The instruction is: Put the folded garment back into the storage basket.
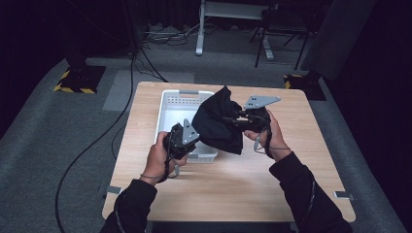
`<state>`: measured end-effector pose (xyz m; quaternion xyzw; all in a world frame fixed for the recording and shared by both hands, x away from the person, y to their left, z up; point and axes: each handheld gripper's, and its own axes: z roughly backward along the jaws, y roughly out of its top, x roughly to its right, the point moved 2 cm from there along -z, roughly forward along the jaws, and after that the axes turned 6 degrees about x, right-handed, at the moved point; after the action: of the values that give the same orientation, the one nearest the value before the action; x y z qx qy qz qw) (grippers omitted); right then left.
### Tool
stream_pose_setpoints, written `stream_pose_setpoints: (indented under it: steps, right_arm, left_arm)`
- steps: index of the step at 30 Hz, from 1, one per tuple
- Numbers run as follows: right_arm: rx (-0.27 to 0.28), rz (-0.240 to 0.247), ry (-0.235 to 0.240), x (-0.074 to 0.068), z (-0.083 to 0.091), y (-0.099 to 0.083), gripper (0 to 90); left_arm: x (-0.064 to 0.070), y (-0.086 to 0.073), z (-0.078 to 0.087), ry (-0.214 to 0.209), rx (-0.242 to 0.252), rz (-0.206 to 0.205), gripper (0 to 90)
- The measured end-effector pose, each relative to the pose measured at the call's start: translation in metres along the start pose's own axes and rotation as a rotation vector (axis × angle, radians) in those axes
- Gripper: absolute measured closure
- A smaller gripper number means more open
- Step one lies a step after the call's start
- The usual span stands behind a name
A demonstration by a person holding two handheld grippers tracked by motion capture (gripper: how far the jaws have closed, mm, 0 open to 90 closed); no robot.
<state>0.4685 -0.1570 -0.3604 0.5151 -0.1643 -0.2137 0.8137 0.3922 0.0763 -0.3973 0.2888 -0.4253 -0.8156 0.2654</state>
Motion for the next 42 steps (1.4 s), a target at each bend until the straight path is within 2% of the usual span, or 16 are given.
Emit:
stream_pose_setpoints:
  steps: [9, 31, 42]
  right_arm:
    - [-0.012, 0.031, 0.02, -0.004, -0.02, 0.007, 68.1]
    - [-0.029, 0.041, 0.062, -0.016, -0.054, 0.019, 68.1]
    - [-0.043, 0.05, 0.076, -0.019, -0.07, 0.021, 68.1]
  left_arm:
    - [-0.008, -0.01, 0.006, 0.031, -0.015, 0.017, 77.8]
    - [-0.024, -0.029, 0.02, 0.089, -0.054, 0.05, 77.6]
    - [-0.03, -0.038, 0.022, 0.109, -0.071, 0.075, 77.5]
